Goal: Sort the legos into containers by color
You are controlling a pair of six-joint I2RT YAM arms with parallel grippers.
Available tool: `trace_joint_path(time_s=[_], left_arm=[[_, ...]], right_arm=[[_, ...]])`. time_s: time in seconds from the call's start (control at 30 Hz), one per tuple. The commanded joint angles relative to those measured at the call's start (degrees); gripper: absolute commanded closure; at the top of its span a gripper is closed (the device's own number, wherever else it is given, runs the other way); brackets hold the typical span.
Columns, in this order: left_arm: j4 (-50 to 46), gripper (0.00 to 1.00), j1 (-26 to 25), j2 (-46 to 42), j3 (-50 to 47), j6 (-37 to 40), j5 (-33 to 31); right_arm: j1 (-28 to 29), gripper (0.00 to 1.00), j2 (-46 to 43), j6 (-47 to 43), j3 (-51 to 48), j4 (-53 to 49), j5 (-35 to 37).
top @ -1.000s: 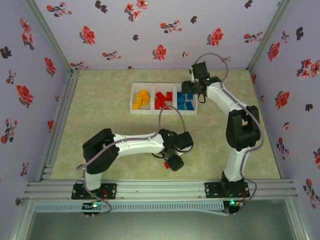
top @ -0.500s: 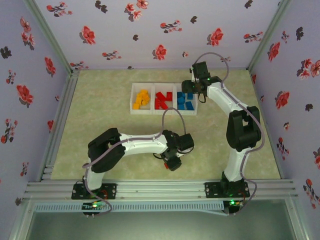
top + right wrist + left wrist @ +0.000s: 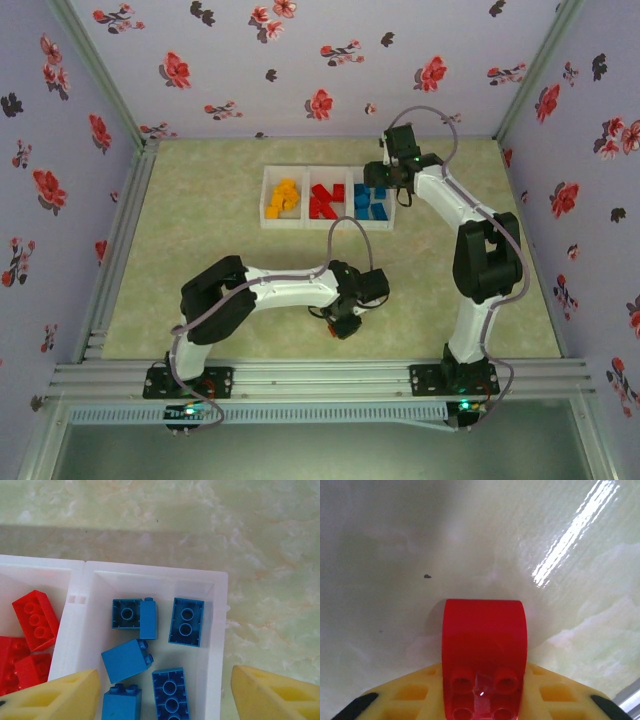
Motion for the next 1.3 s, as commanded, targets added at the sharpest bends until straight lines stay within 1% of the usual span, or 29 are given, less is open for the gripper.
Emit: trace_joint_path(time_s=[0.0, 0.13, 0.2, 0.3, 0.43, 0.53, 0.63, 0.73, 0.87, 1.07, 1.27], left_arm=[[-1.98, 0.74, 0.46, 0.00, 1.00, 0.21, -2.70], [-1.74, 0.76, 3.15, -2.99, 0.42, 1.18, -3.86], [-0.55, 0.77, 5.88, -5.03, -0.43, 2.69, -3.79], [-0.16, 0.78, 12.29, -7.85, 0.68, 5.00, -3.80], [-1.33, 0.78, 20.84, -10.07, 6.76, 7.86, -4.06], [-1.66, 0.77, 26.17, -10.22, 12.31, 8.13, -4.04], [-1.61, 0.75, 31.28, -8.84, 18.17, 5.49, -3.03], [-2.67, 0.75, 35.84, -5.14, 24.49, 2.30, -0.96], [-2.99, 0.77, 38.57, 0.47, 32.72, 0.18, -0.21], [-1.89, 0.77, 40.14, 9.21, 43.93, -3.05, 0.22], [1.98, 0.76, 40.15, 16.00, 48.48, -5.43, 1.50]], right_arm=[[0.13, 0.31, -2.88, 0.50, -0.59, 0.59, 1.12], [0.12, 0.31, -3.82, 0.42, -1.64, 0.56, 2.00], [0.04, 0.31, -4.49, 0.44, -2.27, 0.53, 2.36], [0.11, 0.31, -5.68, 0.65, -3.71, 0.57, 2.81], [0.04, 0.31, -8.12, 1.07, -6.14, 0.74, 3.09], [0.07, 0.31, -10.55, 1.42, -8.28, 1.12, 3.33], [0.09, 0.30, -12.89, 1.68, -9.93, 1.19, 3.41], [0.10, 0.30, -14.87, 2.12, -11.12, 1.29, 3.18], [0.09, 0.30, -17.28, 3.19, -13.40, 1.72, 2.60], [0.04, 0.30, -20.52, 4.79, -18.36, 2.98, 0.99], [0.04, 0.30, -22.29, 5.65, -21.73, 3.74, 0.89]])
